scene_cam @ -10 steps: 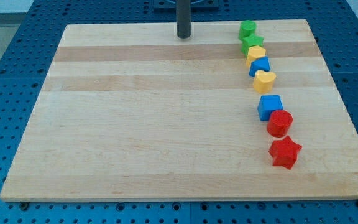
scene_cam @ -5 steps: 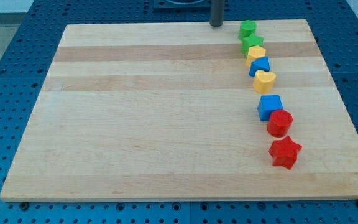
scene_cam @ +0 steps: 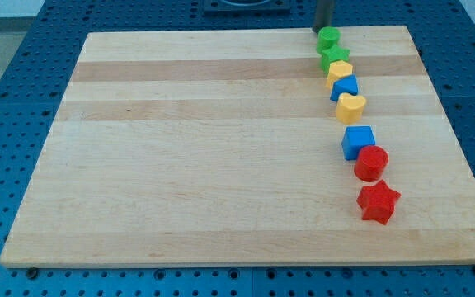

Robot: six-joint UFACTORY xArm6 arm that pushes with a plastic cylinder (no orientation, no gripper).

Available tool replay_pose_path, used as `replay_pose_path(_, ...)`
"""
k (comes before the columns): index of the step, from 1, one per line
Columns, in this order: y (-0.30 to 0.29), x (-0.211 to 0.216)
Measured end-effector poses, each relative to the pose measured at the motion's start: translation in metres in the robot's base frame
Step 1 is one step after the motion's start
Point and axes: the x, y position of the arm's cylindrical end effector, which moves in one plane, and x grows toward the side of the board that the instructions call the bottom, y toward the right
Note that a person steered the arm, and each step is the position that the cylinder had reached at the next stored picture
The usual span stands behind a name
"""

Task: Separate the group of blocks

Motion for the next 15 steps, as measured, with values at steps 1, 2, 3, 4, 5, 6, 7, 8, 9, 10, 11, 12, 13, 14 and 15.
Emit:
replay_pose_path(1, 0.019, 0.005)
replay_pose_path(2, 0.02, 0.006)
replay_pose_path(3, 0.006, 0.028)
replay_pose_path(4, -0.002, 0.035)
replay_pose_path(5, -0.002, 0.035)
replay_pose_path(6, 0.011, 0.035)
replay_pose_path(7, 0.046, 0.04)
replay_pose_path(8, 0.049, 0.062)
replay_pose_path(9, 0.032, 0.092)
replay_pose_path(10, 0.028, 0.096)
replay_pose_path(11, 0.019, 0.095)
replay_pose_path(12, -0.003, 0.087)
replay_pose_path(13, -0.009, 0.085)
replay_pose_path(14, 0.001, 0.085)
replay_pose_path(15, 0.035, 0.064)
